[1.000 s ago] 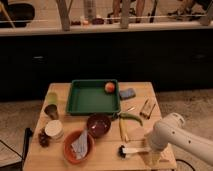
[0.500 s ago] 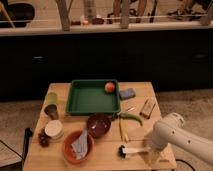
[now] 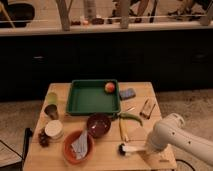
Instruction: Wipe tray with brush
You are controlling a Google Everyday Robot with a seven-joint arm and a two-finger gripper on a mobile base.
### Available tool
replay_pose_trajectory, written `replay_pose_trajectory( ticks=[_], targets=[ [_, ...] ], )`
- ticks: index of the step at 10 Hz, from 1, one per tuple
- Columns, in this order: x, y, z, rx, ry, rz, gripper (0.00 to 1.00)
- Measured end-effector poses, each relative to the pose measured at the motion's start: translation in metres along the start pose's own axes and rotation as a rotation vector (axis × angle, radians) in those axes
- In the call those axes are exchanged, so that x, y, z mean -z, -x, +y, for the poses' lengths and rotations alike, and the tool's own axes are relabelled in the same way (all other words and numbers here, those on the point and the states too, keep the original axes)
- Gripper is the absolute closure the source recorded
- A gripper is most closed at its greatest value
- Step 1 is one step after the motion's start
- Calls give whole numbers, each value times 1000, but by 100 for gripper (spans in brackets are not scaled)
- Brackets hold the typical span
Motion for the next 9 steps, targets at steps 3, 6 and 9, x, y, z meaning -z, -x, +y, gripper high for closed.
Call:
replay_pose_trajectory(
  ticks=[3,6,9],
  targets=[
    [36,12,-5,-7,-20,-4,97],
    [49,19,-12,-12,-42,-2,97],
    [76,33,-21,-24,-74,-2,97]
  ],
)
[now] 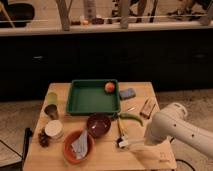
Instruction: Wipe tray with brush
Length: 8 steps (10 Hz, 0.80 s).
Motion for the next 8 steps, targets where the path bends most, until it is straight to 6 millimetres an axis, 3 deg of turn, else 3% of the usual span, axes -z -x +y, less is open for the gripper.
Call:
replay_pose_trajectory(
  ticks=[3,8],
  targets=[
    [12,10,-6,-12,-16,9,97],
    [41,48,-30,-8,-67,8,97]
  ],
)
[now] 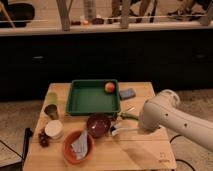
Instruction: Wipe tray with brush
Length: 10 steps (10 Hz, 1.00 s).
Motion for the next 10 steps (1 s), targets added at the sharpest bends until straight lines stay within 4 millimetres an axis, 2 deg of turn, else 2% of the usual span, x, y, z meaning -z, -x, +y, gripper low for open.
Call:
replay_pose_trajectory(
  ticks=[2,4,8,10],
  targets=[
    [5,7,-6,4,-18,1,97],
    [13,33,-12,12,-29,1,97],
    [19,46,-26,10,-45,17,97],
    [21,64,-32,7,-41,24,97]
  ],
)
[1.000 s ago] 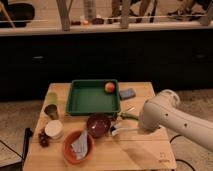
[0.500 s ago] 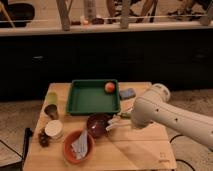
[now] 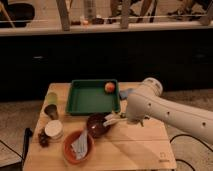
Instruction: Wipe tray with brush
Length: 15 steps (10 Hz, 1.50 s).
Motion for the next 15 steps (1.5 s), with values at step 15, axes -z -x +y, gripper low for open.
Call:
replay_pose_trajectory(
  ticks=[15],
  targets=[
    [4,54,-63,-5,-10,30,97]
  ],
)
